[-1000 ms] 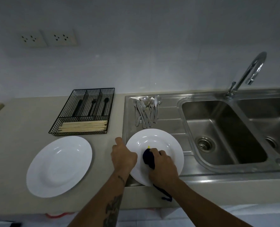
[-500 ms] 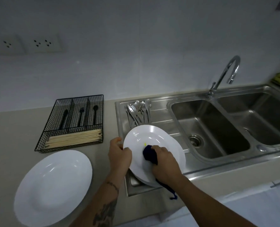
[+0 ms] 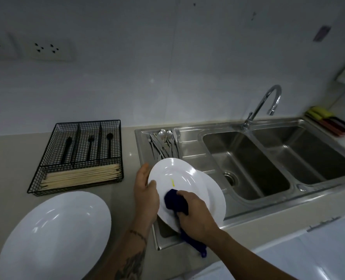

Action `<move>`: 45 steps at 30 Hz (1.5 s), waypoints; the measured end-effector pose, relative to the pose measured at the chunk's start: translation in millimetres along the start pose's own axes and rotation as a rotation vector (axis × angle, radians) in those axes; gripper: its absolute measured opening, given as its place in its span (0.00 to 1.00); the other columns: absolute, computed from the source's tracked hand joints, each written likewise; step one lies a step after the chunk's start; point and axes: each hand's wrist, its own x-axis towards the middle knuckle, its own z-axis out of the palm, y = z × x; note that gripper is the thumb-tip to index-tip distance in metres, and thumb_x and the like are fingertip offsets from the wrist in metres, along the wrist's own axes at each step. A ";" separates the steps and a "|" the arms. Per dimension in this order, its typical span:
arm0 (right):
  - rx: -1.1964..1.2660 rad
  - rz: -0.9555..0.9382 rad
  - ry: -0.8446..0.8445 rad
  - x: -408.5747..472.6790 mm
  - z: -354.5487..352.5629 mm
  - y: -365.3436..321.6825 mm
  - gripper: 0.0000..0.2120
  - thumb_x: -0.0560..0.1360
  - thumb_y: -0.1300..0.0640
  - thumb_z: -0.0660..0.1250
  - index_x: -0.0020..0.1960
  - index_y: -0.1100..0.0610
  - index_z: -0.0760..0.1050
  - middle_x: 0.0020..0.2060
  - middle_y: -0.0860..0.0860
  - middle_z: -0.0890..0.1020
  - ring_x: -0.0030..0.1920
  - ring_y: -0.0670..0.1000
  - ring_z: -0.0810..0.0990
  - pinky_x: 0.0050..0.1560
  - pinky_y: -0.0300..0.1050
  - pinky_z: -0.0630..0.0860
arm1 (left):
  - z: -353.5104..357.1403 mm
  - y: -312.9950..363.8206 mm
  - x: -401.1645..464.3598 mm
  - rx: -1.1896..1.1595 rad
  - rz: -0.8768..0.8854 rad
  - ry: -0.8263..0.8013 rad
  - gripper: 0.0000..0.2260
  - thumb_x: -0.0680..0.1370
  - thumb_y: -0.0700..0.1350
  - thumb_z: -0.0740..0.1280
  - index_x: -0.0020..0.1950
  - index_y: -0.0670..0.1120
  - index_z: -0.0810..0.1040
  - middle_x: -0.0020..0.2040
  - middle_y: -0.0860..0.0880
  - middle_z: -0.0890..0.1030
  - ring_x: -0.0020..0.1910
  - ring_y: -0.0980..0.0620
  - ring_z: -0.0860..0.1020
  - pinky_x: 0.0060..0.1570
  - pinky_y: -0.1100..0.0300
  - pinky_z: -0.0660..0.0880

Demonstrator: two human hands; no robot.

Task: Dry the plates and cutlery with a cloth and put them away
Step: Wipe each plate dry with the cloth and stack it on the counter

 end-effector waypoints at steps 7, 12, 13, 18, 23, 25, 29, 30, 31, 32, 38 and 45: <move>-0.293 -0.283 0.236 28.8 -8.9 -13.6 0.25 0.72 0.51 0.63 0.69 0.50 0.69 0.69 0.51 0.70 0.69 0.54 0.67 0.69 0.52 0.63 | -11.7 34.3 -1.1 -0.040 -0.021 -0.137 0.27 0.77 0.28 0.58 0.59 0.59 0.77 0.58 0.58 0.80 0.55 0.60 0.78 0.42 0.72 0.76; -0.500 -0.034 0.371 41.3 -48.9 -21.2 0.26 0.72 0.51 0.64 0.69 0.50 0.68 0.58 0.55 0.68 0.58 0.56 0.67 0.56 0.49 0.70 | -24.9 62.5 3.9 -0.221 -0.082 -0.063 0.26 0.77 0.27 0.58 0.64 0.53 0.78 0.61 0.55 0.81 0.57 0.51 0.80 0.53 0.56 0.78; -0.508 -0.037 0.341 38.3 -51.4 -27.0 0.27 0.72 0.51 0.63 0.71 0.50 0.66 0.58 0.55 0.67 0.57 0.56 0.66 0.56 0.48 0.71 | -25.2 66.1 4.0 -0.233 -0.084 -0.069 0.26 0.77 0.27 0.57 0.65 0.53 0.77 0.61 0.55 0.81 0.57 0.52 0.80 0.52 0.56 0.78; -0.200 -0.134 0.169 18.9 -40.3 -63.2 0.35 0.68 0.56 0.67 0.72 0.48 0.59 0.61 0.51 0.67 0.59 0.52 0.67 0.61 0.46 0.71 | -16.6 83.1 3.2 -0.236 -0.074 -0.121 0.26 0.78 0.28 0.57 0.61 0.57 0.77 0.59 0.57 0.81 0.54 0.57 0.80 0.44 0.64 0.77; 0.043 -0.269 0.225 26.5 -37.7 -77.5 0.31 0.72 0.57 0.68 0.73 0.51 0.63 0.66 0.48 0.72 0.64 0.48 0.70 0.69 0.44 0.66 | -5.5 95.5 -3.4 -0.291 -0.082 -0.143 0.26 0.78 0.27 0.58 0.69 0.51 0.75 0.61 0.53 0.80 0.54 0.55 0.80 0.42 0.65 0.79; -0.069 -0.363 0.126 27.0 -43.1 -76.0 0.34 0.72 0.56 0.68 0.75 0.50 0.60 0.71 0.49 0.68 0.70 0.49 0.65 0.72 0.50 0.62 | -6.7 102.9 -4.0 -0.328 -0.092 -0.093 0.24 0.78 0.27 0.58 0.64 0.52 0.77 0.59 0.53 0.81 0.51 0.54 0.80 0.38 0.65 0.79; -0.521 -0.288 0.176 28.4 -53.1 -61.8 0.38 0.72 0.54 0.70 0.77 0.50 0.54 0.76 0.51 0.59 0.75 0.54 0.56 0.76 0.52 0.54 | -13.8 108.9 -3.1 -0.341 -0.100 -0.050 0.25 0.77 0.27 0.58 0.55 0.58 0.78 0.57 0.55 0.81 0.52 0.53 0.80 0.45 0.57 0.79; -0.530 -0.214 0.205 27.6 -53.7 -57.9 0.39 0.73 0.53 0.69 0.77 0.51 0.52 0.76 0.52 0.57 0.76 0.55 0.54 0.76 0.51 0.52 | -14.4 109.3 -3.3 -0.326 -0.092 -0.053 0.25 0.77 0.27 0.59 0.54 0.59 0.78 0.56 0.55 0.82 0.52 0.53 0.80 0.48 0.55 0.79; -0.510 -0.158 0.206 25.6 -52.7 -54.5 0.40 0.73 0.52 0.69 0.78 0.52 0.50 0.77 0.53 0.55 0.76 0.55 0.52 0.76 0.50 0.50 | -14.5 109.2 -3.7 -0.321 -0.085 -0.064 0.25 0.77 0.27 0.58 0.54 0.59 0.78 0.56 0.55 0.82 0.53 0.53 0.80 0.50 0.55 0.79; -0.481 -0.138 0.188 22.6 -50.8 -52.7 0.41 0.74 0.52 0.68 0.78 0.53 0.48 0.77 0.53 0.53 0.77 0.55 0.50 0.75 0.50 0.48 | -14.0 108.5 -3.3 -0.323 -0.079 -0.079 0.25 0.77 0.27 0.58 0.55 0.58 0.78 0.57 0.55 0.82 0.54 0.53 0.81 0.51 0.55 0.79; -0.380 -0.374 0.160 19.0 -47.2 -77.1 0.37 0.78 0.56 0.61 0.79 0.53 0.42 0.78 0.51 0.44 0.78 0.52 0.41 0.73 0.44 0.36 | -1.9 105.5 -3.9 -0.302 -0.072 -0.198 0.24 0.80 0.30 0.59 0.67 0.53 0.75 0.60 0.54 0.82 0.58 0.51 0.81 0.50 0.57 0.78; -0.625 -0.191 0.327 68.7 -86.5 -55.1 0.41 0.75 0.52 0.61 0.78 0.53 0.37 0.78 0.53 0.41 0.77 0.56 0.38 0.76 0.60 0.42 | -4.7 116.2 -8.1 -0.322 -0.005 -0.196 0.23 0.79 0.27 0.58 0.62 0.53 0.77 0.58 0.56 0.82 0.52 0.60 0.82 0.49 0.61 0.78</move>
